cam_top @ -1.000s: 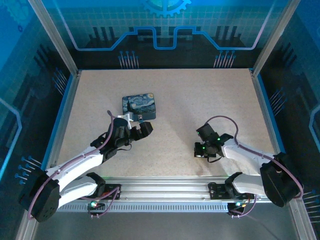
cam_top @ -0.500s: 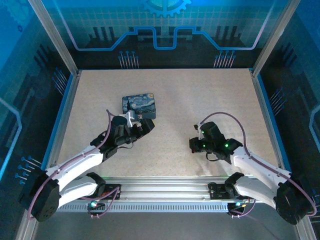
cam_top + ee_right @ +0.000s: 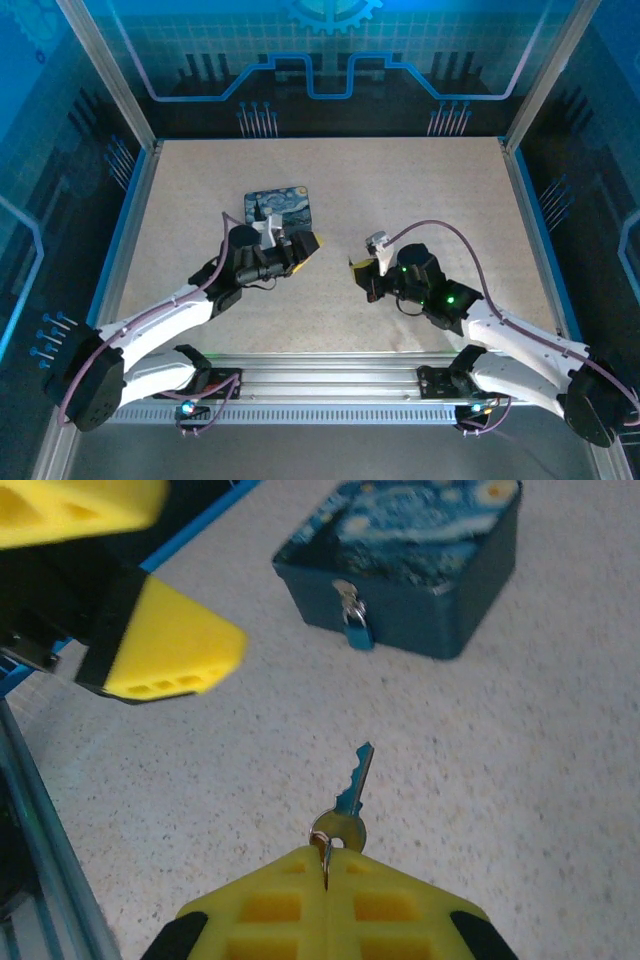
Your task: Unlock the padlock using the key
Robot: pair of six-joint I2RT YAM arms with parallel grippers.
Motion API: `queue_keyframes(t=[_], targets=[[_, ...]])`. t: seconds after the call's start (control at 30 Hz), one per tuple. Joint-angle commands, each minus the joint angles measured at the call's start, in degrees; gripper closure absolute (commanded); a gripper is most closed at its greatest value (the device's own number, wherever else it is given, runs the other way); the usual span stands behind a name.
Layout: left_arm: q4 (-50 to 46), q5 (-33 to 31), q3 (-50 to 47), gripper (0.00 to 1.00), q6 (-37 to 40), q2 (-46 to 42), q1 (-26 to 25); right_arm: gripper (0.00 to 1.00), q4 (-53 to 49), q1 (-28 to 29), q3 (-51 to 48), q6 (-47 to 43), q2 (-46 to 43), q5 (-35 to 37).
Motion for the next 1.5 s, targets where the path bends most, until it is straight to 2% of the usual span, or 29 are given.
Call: queue_keyframes(t=[0.0,0.23,0.9,1.33,1.43,1.47], targets=[[3.4,2.6,2.9,0.21,-0.5,1.1,-1.5,1.0,5.9,1.4,-1.1,-5.9,-0.5,-1.2],[4.8,2.6,4.3,0.29,-0.2,3.3,-4.1,1.0,5.9,2.1,-0.1,-10.4,0.3,-1.5],[0.8,0.7,6.8,0.55,5.5,7.8,-7.4,1.0,3.9,4.8,2.9,-11.4,2.6,0.3],[0.0,0.1,7.1,0.94,6.4,8.4,-7.7,1.0,3.5,5.0,2.8,-10.9,1.5,0.6],[-0.6,-0.4,7.0,1.0,7.1,7.9,-7.7,1.0,3.1,4.9,2.4,-10.3,0.9,0.6],[-0.7,-0.6,6.9,1.0,7.5,7.6,-7.7,0.97,2.7,4.8,2.2,-9.9,0.7,0.6]])
